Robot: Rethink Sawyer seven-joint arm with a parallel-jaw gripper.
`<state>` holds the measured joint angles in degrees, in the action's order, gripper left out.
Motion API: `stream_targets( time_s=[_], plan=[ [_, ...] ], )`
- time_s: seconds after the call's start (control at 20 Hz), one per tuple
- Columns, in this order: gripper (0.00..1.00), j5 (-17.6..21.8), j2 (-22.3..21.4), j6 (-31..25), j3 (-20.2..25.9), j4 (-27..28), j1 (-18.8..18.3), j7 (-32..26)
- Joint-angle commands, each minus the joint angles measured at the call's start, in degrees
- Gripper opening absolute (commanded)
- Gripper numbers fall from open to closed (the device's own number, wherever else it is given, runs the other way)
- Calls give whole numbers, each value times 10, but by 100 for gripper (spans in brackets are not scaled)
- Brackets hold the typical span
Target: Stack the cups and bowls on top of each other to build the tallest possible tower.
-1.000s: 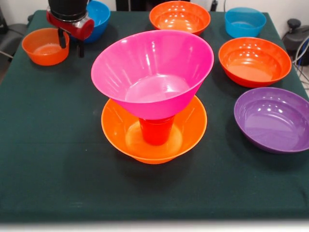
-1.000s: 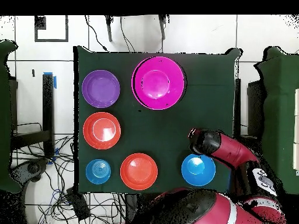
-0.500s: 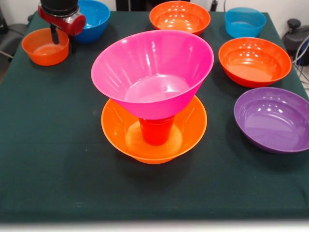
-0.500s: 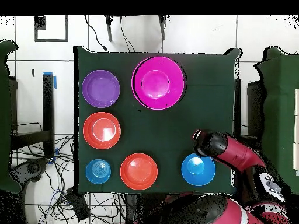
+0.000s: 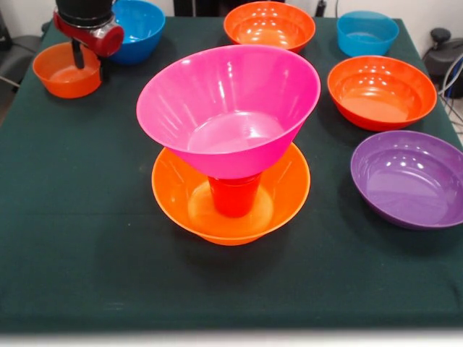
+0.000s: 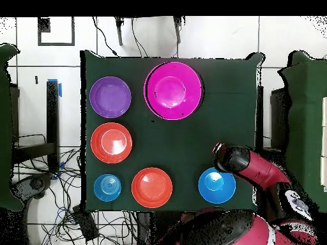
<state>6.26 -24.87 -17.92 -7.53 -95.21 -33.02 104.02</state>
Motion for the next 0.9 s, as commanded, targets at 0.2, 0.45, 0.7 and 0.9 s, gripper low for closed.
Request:
stream_targets(
  time_s=[0.2,0.45,0.7,0.9],
  plan=[
    [100,24,67,79,38,-5,10,58],
    [100,22,71,86,31,-2,14,57],
    [0,23,74,83,22,4,22,52],
    [0,21,73,78,23,4,22,50]
  ],
)
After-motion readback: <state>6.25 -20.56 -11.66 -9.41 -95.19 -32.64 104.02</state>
